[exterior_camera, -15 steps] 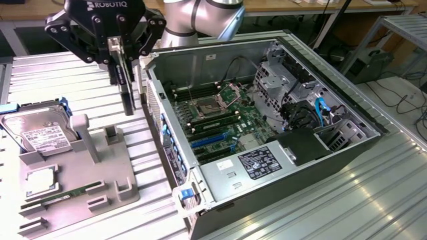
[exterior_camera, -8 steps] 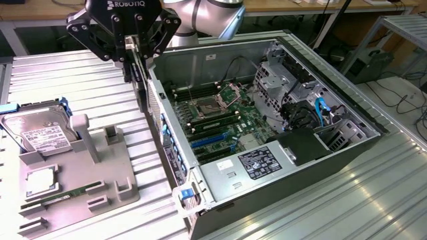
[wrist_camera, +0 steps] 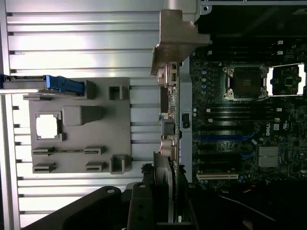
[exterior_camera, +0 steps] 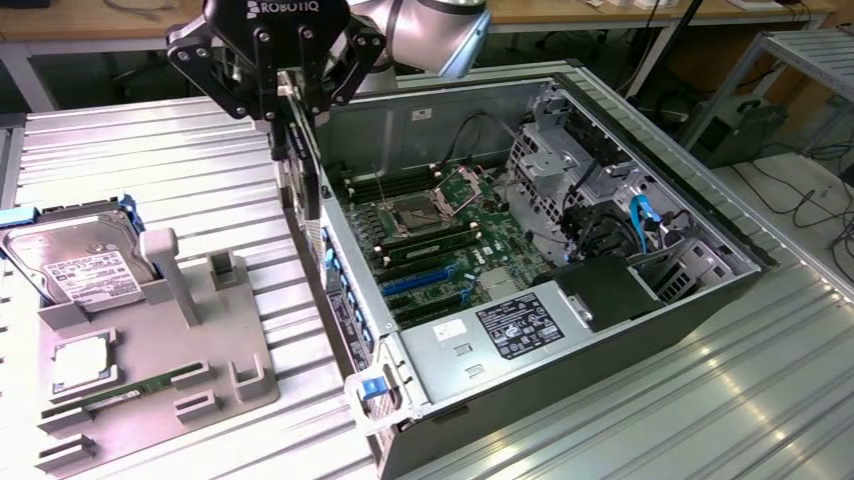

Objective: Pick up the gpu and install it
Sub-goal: 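Pick up the gpu and move the gpu toward the slot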

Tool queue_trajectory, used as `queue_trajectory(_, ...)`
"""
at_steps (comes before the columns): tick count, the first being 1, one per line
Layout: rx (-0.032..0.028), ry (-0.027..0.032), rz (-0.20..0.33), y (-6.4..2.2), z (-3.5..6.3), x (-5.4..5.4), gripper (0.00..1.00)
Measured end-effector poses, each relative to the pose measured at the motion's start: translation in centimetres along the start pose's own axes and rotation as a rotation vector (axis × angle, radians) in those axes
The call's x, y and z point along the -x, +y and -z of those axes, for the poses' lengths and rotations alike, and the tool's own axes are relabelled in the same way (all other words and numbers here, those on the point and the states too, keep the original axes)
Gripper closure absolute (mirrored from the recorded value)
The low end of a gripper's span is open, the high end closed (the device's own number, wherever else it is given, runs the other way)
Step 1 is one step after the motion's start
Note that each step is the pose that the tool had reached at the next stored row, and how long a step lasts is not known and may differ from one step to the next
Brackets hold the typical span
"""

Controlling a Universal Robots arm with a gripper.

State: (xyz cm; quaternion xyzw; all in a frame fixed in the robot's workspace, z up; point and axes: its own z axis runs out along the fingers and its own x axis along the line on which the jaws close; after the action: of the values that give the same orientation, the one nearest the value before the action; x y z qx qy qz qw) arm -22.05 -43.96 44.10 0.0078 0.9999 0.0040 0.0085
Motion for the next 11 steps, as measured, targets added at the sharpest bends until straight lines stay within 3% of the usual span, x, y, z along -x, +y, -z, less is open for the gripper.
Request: queue_trajectory(11,-0.0009,0.0000,0.000,0.03,-0.04,2.2,0.72)
